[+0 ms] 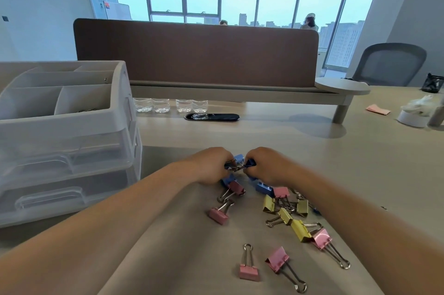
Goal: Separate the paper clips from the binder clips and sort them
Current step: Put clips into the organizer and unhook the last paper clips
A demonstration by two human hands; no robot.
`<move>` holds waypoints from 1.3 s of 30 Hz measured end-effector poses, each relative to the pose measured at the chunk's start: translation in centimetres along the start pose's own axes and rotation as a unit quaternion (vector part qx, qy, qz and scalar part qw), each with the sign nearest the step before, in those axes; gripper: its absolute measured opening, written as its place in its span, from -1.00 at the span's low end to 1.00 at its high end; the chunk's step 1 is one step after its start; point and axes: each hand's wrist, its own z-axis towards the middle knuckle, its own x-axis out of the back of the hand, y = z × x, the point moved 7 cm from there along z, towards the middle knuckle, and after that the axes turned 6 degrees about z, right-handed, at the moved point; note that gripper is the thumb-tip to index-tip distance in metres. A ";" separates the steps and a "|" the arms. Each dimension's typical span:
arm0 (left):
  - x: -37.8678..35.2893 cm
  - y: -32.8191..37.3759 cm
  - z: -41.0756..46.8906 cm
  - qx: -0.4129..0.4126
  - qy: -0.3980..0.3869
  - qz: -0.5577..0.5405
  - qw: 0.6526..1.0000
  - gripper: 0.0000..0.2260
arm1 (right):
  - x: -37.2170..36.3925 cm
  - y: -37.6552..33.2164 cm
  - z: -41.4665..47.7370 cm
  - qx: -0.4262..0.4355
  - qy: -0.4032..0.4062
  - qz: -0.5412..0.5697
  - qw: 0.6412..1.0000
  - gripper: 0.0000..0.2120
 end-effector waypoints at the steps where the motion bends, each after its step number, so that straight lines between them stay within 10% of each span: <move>1: 0.2 0.0 -0.2 -0.006 -0.013 0.005 1.000 -0.86 | 0.0 -0.2 0.0 0.003 -0.002 -0.004 1.000 -0.89; 7: -0.5 -0.2 -0.7 -0.023 -0.064 0.024 0.997 -0.65 | -0.6 -0.7 -0.2 0.014 -0.020 -0.043 0.999 -0.82; 25: 3.3 -1.1 -2.1 0.002 0.044 0.102 0.994 -0.87 | 1.9 -2.3 -0.9 0.016 0.042 -0.024 0.999 -0.86; 39: 5.2 -2.8 -5.2 0.093 0.080 -0.046 0.991 -0.79 | 4.0 -6.1 -1.5 0.029 0.060 0.013 0.998 -0.85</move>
